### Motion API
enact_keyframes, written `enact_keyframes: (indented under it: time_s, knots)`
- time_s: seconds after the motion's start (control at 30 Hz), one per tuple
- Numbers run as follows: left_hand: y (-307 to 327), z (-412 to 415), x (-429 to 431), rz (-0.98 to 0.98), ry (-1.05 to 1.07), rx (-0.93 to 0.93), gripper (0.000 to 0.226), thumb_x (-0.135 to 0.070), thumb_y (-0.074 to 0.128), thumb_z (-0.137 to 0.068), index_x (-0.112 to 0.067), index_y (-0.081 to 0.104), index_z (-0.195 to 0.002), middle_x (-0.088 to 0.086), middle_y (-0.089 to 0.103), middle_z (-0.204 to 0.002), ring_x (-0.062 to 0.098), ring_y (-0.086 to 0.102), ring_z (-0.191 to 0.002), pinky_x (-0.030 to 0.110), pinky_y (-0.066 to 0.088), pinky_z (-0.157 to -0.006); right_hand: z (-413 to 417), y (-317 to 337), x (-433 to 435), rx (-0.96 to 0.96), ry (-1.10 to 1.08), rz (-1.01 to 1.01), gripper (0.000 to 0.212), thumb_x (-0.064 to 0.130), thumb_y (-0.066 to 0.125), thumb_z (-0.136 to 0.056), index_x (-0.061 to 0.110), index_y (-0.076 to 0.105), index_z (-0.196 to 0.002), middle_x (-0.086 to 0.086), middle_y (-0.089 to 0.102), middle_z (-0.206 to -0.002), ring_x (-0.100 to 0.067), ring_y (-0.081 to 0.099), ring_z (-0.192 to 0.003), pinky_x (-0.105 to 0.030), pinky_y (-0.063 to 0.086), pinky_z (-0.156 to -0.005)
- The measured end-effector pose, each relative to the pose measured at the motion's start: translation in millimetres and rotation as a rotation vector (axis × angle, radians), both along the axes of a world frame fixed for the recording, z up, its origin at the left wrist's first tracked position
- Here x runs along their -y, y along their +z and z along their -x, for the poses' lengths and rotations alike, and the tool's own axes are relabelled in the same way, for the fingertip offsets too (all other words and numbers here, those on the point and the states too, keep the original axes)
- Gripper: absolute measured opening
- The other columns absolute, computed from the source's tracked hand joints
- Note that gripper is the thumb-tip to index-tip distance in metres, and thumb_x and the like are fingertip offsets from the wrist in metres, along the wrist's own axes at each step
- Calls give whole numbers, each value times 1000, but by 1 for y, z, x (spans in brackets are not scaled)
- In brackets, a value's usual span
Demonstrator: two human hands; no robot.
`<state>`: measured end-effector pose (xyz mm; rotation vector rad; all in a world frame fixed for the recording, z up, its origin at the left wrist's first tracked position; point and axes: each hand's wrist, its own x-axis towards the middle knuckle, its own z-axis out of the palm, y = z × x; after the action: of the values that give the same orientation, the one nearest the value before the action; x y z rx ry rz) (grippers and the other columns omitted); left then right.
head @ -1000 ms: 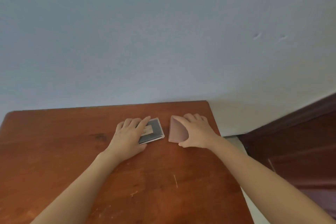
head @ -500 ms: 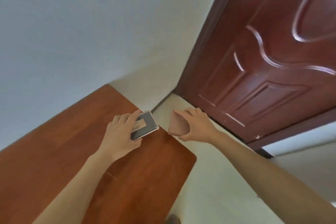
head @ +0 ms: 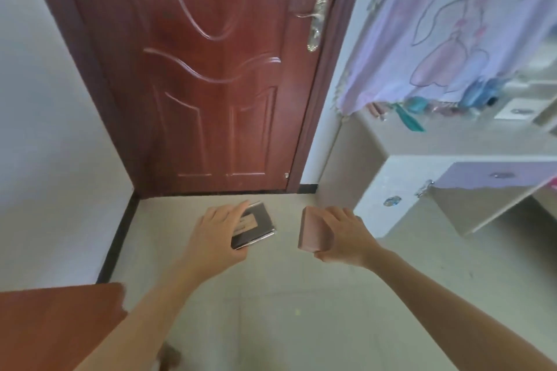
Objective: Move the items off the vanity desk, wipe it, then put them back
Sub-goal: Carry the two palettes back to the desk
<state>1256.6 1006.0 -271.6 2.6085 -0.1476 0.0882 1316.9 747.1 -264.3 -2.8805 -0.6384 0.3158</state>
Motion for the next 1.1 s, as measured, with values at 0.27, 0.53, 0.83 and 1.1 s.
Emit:
enact_keyframes:
  time_s: [0.27,0.53,0.83,1.1]
  knots:
    - [19,-15,197,176,-98,35,86,-50,45,-53,-22,41,-134,-1,53,-126,24,44,-113,35,35,-96,29,36,204,99,-248,-99,90,43,70,-69,36,18,-142,4,36,-135,-24,33,-118,-34,29,-100]
    - [50,-68,331,181,-279,34,71,-42,58,-56,-30,47,-125,-5,59,-111,25,50,-105,36,42,-88,56,71,349,185,-436,-66,92,43,72,-67,38,18,-141,6,36,-135,-21,35,-119,-30,29,-99]
    - [47,-150,422,290,-330,75,75,-16,74,-67,-20,41,-134,4,53,-122,26,41,-116,37,37,-96,11,88,432,224,-515,41,91,44,71,-69,37,17,-142,4,36,-135,-22,31,-122,-33,26,-100]
    - [32,-270,472,252,-338,16,80,-31,74,-63,-20,39,-135,3,53,-122,25,41,-115,38,40,-96,-108,81,490,184,-471,150,92,46,69,-69,37,14,-143,3,38,-131,-24,34,-119,-35,28,-99]
